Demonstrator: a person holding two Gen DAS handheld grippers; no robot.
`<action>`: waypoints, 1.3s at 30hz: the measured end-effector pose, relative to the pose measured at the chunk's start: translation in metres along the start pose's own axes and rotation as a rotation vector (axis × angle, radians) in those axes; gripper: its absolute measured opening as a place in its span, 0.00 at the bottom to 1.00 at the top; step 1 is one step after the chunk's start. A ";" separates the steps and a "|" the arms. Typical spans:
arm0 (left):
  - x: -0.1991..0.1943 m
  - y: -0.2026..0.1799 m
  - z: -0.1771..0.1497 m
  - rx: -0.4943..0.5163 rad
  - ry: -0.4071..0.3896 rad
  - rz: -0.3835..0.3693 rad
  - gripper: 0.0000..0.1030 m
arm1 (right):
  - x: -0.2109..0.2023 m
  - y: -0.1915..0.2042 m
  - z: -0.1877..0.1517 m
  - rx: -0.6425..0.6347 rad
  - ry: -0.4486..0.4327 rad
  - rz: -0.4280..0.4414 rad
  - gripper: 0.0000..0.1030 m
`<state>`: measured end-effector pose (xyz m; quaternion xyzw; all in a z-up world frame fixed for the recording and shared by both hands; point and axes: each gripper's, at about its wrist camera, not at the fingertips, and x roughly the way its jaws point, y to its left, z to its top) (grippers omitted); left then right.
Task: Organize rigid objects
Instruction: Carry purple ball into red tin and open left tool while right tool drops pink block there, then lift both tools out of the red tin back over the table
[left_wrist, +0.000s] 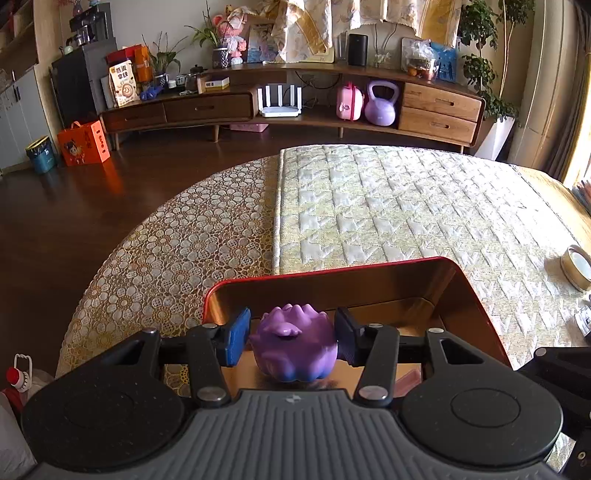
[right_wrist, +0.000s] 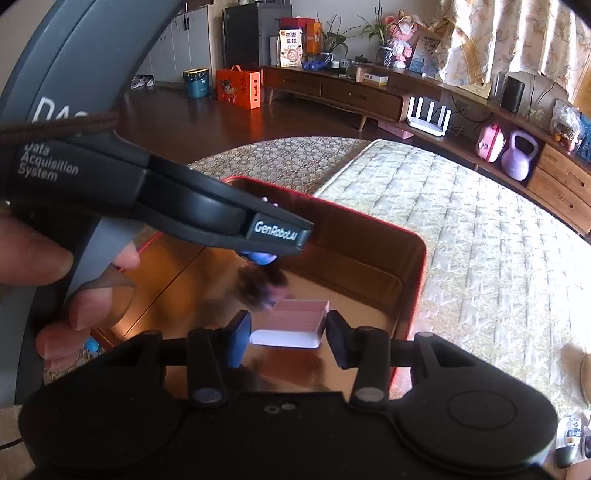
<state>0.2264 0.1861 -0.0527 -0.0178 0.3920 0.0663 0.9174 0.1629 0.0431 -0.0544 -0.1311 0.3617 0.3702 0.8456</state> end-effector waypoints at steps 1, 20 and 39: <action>0.002 0.000 -0.001 0.000 0.006 -0.003 0.48 | 0.002 0.000 -0.001 0.003 0.006 -0.003 0.42; -0.003 0.002 -0.010 -0.010 0.037 -0.017 0.48 | 0.011 -0.005 0.001 0.015 0.033 -0.025 0.50; -0.057 -0.009 -0.022 -0.009 -0.023 -0.029 0.63 | -0.043 -0.018 -0.015 0.125 -0.070 -0.017 0.68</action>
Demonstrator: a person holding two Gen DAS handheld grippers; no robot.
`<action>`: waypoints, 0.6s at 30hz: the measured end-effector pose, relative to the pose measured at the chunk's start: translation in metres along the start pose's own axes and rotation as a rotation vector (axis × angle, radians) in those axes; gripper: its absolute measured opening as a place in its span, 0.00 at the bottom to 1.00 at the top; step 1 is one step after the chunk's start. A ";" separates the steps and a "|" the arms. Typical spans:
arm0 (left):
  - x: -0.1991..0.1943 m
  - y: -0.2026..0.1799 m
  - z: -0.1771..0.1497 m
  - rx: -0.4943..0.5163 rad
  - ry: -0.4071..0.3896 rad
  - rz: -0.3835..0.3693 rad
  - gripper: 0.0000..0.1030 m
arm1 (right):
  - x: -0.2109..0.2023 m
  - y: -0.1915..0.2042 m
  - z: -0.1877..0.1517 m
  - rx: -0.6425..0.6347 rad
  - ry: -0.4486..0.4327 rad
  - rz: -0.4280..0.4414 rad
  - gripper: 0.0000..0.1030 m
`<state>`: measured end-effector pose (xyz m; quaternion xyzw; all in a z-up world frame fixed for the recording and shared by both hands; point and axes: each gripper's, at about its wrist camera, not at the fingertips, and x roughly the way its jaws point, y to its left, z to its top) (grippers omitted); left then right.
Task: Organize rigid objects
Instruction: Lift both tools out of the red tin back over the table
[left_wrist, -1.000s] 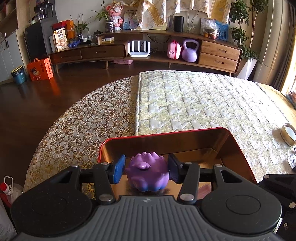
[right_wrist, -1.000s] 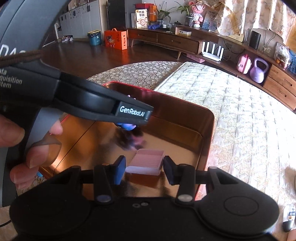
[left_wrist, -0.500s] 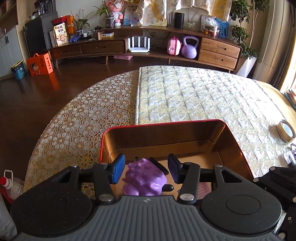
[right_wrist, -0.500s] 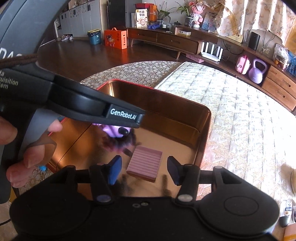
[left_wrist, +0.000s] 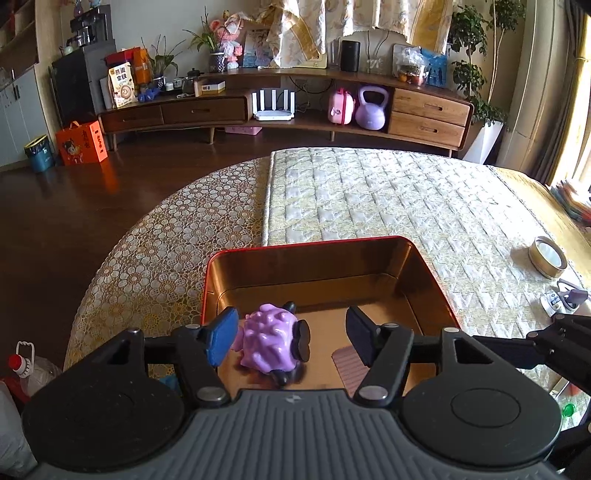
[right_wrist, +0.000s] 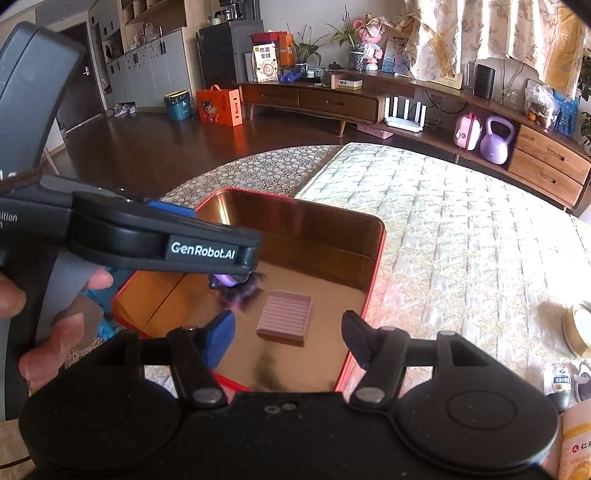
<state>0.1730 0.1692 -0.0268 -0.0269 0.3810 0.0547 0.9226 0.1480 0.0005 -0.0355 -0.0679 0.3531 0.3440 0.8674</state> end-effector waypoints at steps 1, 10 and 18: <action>-0.004 -0.001 -0.001 -0.001 -0.007 -0.005 0.64 | -0.004 -0.001 -0.001 0.009 -0.008 0.002 0.70; -0.042 -0.023 -0.009 0.030 -0.075 -0.033 0.72 | -0.045 -0.020 -0.019 0.096 -0.076 -0.009 0.79; -0.067 -0.050 -0.023 0.047 -0.104 -0.091 0.78 | -0.080 -0.045 -0.048 0.161 -0.120 -0.042 0.97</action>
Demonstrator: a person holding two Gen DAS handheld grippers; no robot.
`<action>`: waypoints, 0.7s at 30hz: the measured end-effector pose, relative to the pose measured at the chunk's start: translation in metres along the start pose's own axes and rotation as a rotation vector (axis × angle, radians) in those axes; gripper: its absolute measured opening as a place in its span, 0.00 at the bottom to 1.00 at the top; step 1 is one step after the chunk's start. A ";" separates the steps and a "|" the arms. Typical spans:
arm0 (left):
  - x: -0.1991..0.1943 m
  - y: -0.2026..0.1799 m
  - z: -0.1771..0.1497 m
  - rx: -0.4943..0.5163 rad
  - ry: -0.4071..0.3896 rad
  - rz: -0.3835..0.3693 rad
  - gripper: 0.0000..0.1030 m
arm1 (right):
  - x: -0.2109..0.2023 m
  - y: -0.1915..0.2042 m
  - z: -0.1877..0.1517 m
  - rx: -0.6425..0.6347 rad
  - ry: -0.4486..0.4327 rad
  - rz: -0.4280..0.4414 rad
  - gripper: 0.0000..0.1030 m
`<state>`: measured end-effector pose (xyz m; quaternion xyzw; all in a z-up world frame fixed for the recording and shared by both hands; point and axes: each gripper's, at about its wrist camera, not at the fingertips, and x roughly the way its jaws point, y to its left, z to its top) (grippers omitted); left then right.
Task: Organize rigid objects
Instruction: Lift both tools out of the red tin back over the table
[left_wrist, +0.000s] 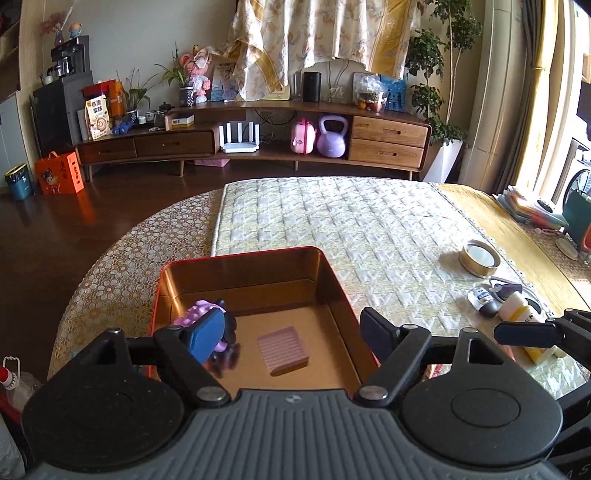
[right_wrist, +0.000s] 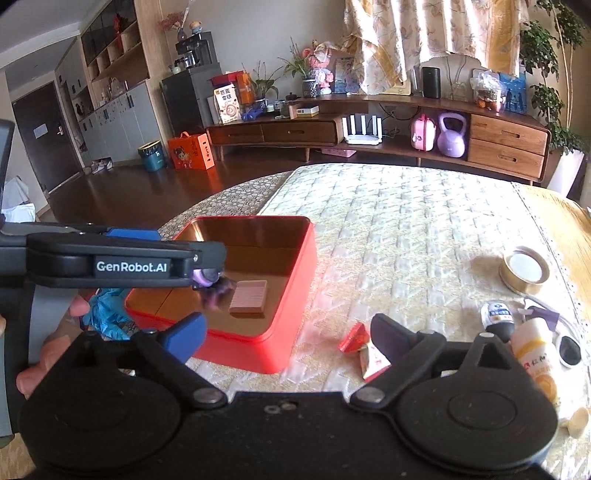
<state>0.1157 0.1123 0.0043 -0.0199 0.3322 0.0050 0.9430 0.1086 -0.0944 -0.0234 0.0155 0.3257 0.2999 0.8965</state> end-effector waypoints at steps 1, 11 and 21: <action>-0.002 -0.004 -0.002 0.003 -0.001 -0.008 0.79 | -0.004 -0.004 -0.001 0.008 -0.003 -0.008 0.98; -0.013 -0.043 -0.025 0.023 0.002 -0.076 0.81 | -0.049 -0.039 -0.037 0.056 -0.037 -0.055 1.00; -0.012 -0.088 -0.049 0.074 0.010 -0.137 0.81 | -0.083 -0.083 -0.069 0.076 -0.046 -0.155 1.00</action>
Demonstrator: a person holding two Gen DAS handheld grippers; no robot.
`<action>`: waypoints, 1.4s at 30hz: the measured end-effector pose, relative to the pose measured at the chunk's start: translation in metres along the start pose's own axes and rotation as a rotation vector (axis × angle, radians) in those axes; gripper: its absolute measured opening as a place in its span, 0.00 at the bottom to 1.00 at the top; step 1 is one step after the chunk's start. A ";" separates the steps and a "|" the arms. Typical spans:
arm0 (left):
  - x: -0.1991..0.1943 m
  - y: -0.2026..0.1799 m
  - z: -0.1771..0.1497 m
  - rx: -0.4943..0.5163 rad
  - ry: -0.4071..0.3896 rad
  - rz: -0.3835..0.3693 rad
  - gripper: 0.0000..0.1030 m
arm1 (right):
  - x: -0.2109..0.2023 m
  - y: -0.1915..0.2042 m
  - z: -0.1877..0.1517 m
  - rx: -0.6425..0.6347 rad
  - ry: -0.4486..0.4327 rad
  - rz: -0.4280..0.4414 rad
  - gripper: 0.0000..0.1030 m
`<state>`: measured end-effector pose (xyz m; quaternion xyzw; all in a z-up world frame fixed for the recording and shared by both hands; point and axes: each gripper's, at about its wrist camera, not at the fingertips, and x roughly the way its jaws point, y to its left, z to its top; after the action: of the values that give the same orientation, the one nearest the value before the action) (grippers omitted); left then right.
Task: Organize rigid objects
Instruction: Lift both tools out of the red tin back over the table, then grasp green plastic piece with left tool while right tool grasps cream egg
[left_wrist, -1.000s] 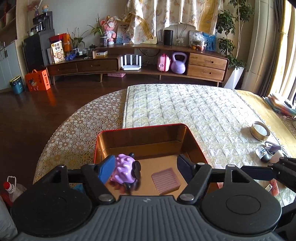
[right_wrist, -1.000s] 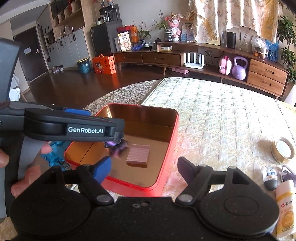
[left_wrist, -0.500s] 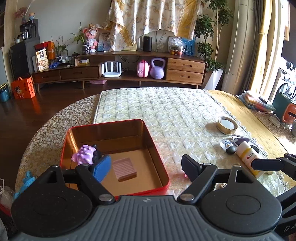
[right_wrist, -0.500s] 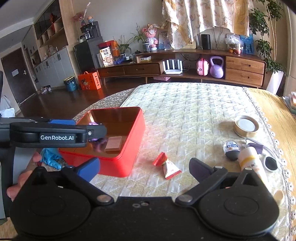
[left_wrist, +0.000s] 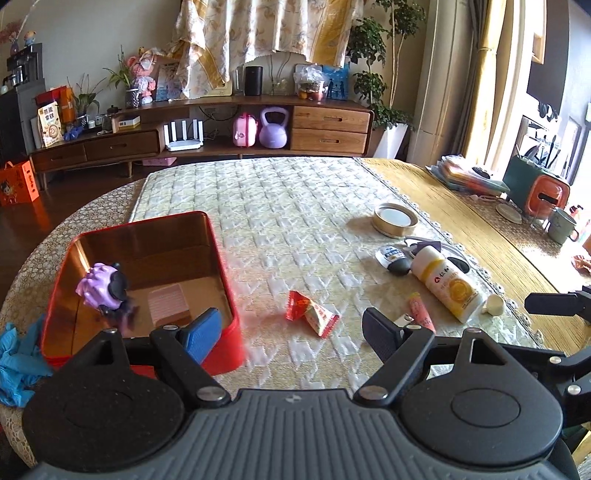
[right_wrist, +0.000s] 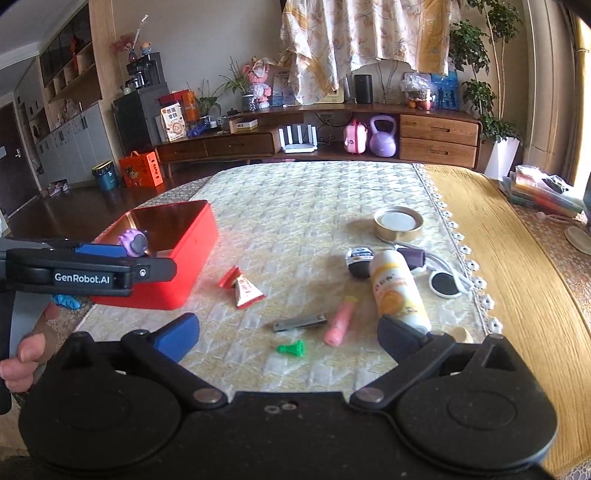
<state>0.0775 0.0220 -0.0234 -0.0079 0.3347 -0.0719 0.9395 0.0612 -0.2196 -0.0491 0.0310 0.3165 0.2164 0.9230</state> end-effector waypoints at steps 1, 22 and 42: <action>0.002 -0.005 -0.002 0.004 0.003 -0.007 0.81 | 0.000 -0.004 -0.001 0.006 0.001 -0.006 1.00; 0.058 -0.087 -0.036 0.100 0.112 -0.079 0.81 | 0.027 -0.094 -0.029 0.059 0.072 -0.147 0.92; 0.082 -0.103 -0.041 0.118 0.139 -0.077 0.43 | 0.056 -0.108 -0.025 0.016 0.095 -0.143 0.61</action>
<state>0.1014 -0.0906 -0.0999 0.0394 0.3935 -0.1278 0.9095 0.1269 -0.2954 -0.1220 0.0055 0.3633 0.1488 0.9197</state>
